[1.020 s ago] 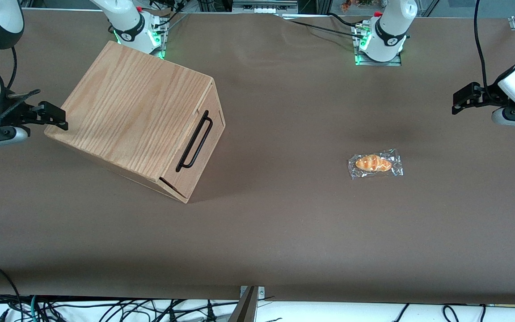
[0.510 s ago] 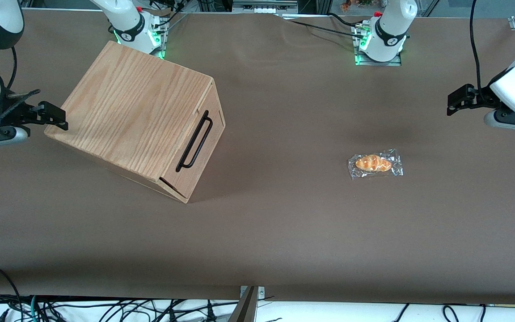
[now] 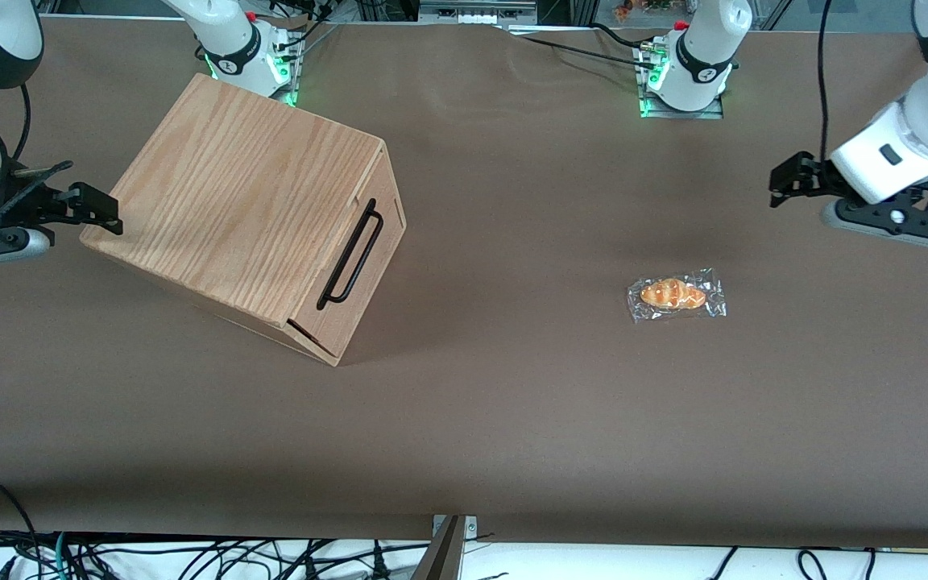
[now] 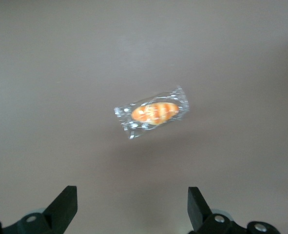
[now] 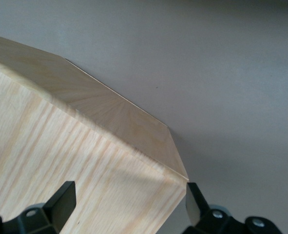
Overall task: Open top drawer with left arm
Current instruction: 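Move the open left gripper toward the black drawer handle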
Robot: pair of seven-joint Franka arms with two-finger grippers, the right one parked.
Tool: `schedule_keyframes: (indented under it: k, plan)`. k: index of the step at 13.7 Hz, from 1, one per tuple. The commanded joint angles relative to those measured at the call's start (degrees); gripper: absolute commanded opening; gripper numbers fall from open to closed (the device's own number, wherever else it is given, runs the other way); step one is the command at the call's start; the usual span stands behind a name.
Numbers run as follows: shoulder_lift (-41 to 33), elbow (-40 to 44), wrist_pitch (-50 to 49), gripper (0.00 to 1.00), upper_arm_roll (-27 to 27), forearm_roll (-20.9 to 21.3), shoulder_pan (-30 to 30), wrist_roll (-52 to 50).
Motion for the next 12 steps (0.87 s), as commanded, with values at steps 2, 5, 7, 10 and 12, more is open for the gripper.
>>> schedule_keyframes:
  k: [2, 5, 7, 10, 12]
  plan:
    - [2.4, 0.54, -0.18, 1.0, 0.22, -12.47, -1.19, -1.54]
    - [5.65, 0.72, 0.35, 1.0, -1.36, -22.06, -4.25, -12.76]
    - [8.11, 1.76, 1.74, 1.0, -1.45, -26.03, -9.34, -18.14]
    - [12.33, 2.91, 8.76, 1.0, -1.45, -30.42, -16.81, -18.95]
    - [14.79, 2.92, 15.95, 1.0, -1.45, -33.59, -21.73, -19.83]
